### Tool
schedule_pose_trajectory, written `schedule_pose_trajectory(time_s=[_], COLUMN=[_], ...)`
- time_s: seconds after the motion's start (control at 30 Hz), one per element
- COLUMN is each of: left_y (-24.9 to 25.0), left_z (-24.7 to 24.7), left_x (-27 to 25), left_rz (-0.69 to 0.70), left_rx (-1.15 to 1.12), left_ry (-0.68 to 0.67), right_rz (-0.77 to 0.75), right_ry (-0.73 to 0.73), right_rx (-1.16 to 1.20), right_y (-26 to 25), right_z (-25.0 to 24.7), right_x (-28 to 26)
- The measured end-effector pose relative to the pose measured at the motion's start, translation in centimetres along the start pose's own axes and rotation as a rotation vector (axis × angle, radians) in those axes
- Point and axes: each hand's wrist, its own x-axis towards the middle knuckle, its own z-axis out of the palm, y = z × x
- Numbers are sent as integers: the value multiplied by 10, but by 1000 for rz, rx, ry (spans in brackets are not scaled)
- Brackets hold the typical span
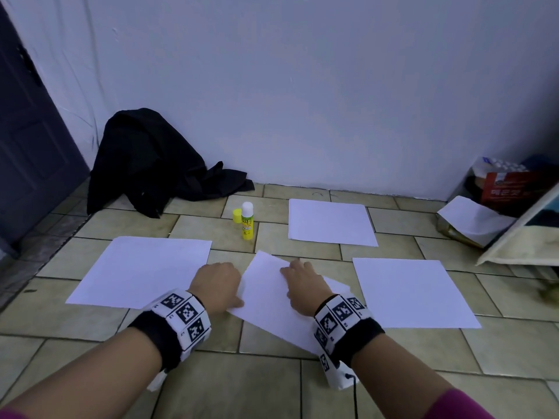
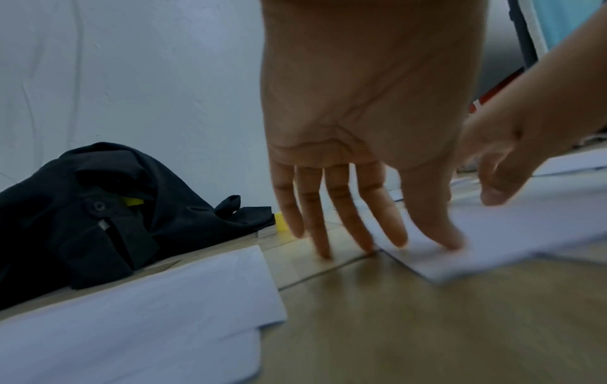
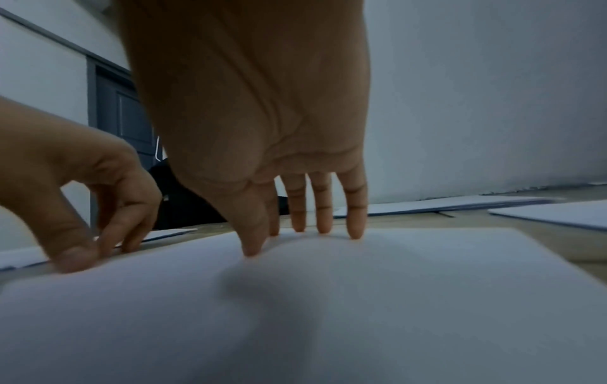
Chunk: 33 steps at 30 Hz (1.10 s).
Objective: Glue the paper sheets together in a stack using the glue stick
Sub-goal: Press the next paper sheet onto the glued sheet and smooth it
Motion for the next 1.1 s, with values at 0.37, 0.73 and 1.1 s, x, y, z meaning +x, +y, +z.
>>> schedule_pose_trajectory(time_s=[0.37,0.73,1.1], left_y=[-20,-19,-20], left_z=[10,12,15], left_x=[22,19,18], left_rz=[173,188,196], left_rx=[-88,-116,-143], left_ry=[-252,-314,-308], right_rz=[51,167,182], right_ry=[-146,-129,200], right_rx=[195,283,1193], right_y=[56,76,79], right_z=[-4,-6,20], right_x=[-17,-45,-64])
